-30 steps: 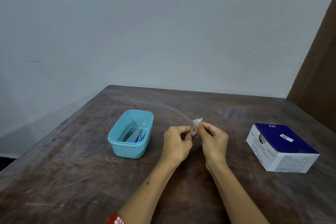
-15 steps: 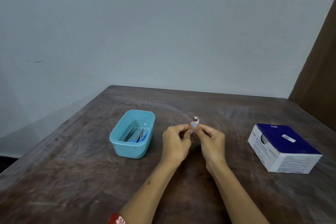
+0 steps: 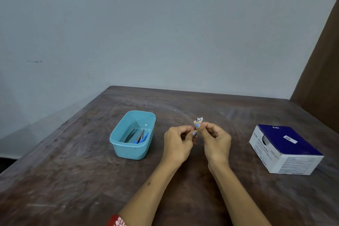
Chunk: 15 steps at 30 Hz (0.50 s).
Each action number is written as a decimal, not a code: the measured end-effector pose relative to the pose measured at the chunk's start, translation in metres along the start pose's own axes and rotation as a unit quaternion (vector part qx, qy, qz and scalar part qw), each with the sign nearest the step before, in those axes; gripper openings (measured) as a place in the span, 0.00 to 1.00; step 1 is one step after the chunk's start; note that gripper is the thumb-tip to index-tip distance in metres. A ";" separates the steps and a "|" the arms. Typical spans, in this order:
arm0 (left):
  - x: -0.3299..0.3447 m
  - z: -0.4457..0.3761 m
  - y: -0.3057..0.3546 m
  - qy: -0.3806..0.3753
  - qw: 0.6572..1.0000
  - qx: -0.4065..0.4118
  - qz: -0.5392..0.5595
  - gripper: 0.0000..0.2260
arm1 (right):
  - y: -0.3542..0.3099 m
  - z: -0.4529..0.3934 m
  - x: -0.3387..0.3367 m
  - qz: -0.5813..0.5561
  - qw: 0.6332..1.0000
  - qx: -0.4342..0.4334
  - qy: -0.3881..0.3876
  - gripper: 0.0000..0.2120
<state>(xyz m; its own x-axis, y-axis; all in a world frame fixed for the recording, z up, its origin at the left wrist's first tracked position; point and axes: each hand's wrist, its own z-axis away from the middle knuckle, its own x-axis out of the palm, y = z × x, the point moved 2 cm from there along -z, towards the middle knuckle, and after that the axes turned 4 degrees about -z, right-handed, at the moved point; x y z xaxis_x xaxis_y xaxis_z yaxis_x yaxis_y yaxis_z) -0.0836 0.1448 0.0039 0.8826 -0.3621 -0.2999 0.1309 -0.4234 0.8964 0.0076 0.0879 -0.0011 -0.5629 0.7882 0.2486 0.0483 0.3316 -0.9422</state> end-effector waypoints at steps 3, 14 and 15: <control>-0.001 0.001 0.000 -0.016 1.000 0.000 -0.010 0.07 | -0.001 0.000 0.001 -0.012 1.000 0.006 -0.027 0.03; -0.004 0.001 0.004 0.008 1.000 0.018 -0.020 0.09 | -0.002 0.000 0.003 0.022 0.997 -0.016 -0.078 0.04; -0.004 0.000 0.004 0.010 0.999 0.023 -0.031 0.09 | -0.001 -0.001 0.002 0.041 0.996 -0.028 -0.071 0.03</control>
<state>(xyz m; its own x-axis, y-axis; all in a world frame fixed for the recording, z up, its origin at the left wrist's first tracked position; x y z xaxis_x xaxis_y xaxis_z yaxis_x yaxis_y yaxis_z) -0.0868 0.1441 0.0087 0.8821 -0.3171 -0.3483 0.1662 -0.4823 0.8601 0.0069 0.0900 0.0005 -0.6654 0.7345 0.1331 0.1431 0.3006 -0.9430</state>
